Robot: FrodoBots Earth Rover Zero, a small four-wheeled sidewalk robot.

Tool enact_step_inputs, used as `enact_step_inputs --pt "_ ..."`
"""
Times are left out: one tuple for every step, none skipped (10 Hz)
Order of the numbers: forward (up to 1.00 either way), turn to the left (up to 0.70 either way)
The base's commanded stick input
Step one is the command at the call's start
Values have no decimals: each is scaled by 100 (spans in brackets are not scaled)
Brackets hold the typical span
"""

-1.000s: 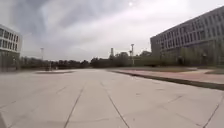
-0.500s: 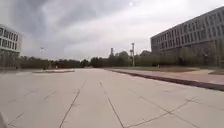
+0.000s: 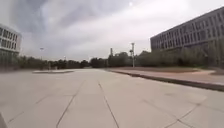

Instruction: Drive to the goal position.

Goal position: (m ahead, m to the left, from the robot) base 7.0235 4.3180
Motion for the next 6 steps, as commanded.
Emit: enact_step_inputs --pt "50 0" --pt "50 0" --pt "50 0" --pt "50 0" --pt "50 0" --pt "50 0"
